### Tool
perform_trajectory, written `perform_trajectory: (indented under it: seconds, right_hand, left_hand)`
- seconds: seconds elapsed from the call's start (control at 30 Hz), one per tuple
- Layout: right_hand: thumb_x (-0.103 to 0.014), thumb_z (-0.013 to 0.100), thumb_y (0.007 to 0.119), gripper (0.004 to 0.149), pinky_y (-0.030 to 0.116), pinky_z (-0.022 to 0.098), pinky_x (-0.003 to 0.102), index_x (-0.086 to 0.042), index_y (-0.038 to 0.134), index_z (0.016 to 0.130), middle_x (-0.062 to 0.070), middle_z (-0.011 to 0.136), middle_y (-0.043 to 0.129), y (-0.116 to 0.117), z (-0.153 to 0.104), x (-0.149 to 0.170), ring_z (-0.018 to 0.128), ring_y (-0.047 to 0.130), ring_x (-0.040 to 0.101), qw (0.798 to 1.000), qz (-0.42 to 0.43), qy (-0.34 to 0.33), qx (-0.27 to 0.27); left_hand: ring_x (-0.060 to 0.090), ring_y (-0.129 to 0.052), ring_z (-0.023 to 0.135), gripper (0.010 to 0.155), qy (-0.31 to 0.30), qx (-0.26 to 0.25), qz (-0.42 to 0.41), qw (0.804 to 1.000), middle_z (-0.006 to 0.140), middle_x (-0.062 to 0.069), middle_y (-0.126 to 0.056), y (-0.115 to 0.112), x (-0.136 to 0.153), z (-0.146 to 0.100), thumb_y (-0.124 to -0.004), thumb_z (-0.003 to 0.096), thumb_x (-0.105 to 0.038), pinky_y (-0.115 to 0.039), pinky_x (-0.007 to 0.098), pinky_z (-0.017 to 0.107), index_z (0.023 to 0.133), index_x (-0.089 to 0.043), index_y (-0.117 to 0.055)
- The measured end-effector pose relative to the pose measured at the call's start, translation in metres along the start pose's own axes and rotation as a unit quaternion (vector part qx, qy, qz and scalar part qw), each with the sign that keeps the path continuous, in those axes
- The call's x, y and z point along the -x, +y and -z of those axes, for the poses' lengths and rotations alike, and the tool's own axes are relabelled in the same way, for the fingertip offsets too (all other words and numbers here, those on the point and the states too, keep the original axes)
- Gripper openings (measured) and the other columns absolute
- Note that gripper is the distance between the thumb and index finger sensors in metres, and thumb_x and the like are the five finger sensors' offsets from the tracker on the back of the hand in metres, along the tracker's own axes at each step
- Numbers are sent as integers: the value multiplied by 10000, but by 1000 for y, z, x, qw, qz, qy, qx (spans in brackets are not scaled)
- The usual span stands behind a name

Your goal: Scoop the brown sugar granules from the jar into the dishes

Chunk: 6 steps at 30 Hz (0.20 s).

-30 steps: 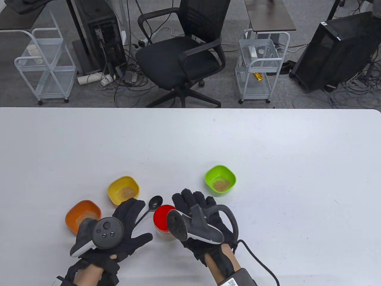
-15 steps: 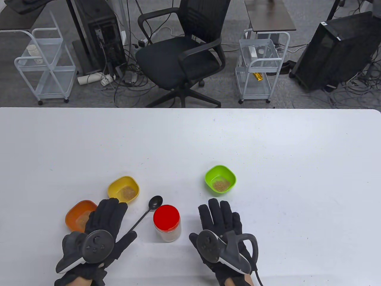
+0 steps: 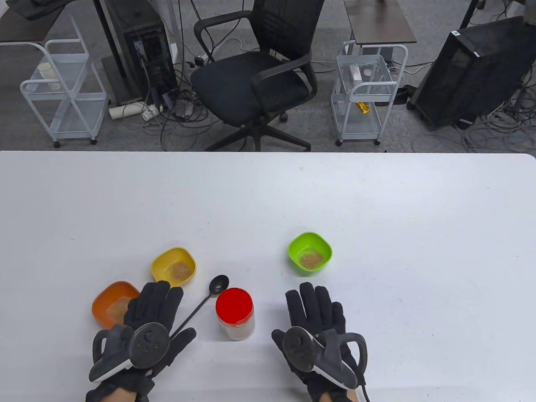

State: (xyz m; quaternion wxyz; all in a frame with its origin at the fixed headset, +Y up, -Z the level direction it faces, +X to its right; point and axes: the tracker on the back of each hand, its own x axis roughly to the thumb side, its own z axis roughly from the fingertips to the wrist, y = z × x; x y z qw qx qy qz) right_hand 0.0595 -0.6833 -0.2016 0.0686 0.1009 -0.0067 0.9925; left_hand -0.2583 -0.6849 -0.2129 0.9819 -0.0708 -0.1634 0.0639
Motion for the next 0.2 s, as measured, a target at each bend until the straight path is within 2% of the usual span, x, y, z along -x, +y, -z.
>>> perform_trajectory:
  seconds: [0.2]
  right_hand:
    - [-591, 520, 597, 828, 386, 748, 721, -118, 339, 1148, 198, 1242, 267, 1, 0, -2, 1089, 301, 540, 1000, -5, -1, -7]
  left_hand:
    - [523, -198, 1195, 926, -3, 11, 4, 1000, 1272, 251, -158, -1, -2, 1, -656, 599, -619, -325, 694, 811, 1213, -108, -187]
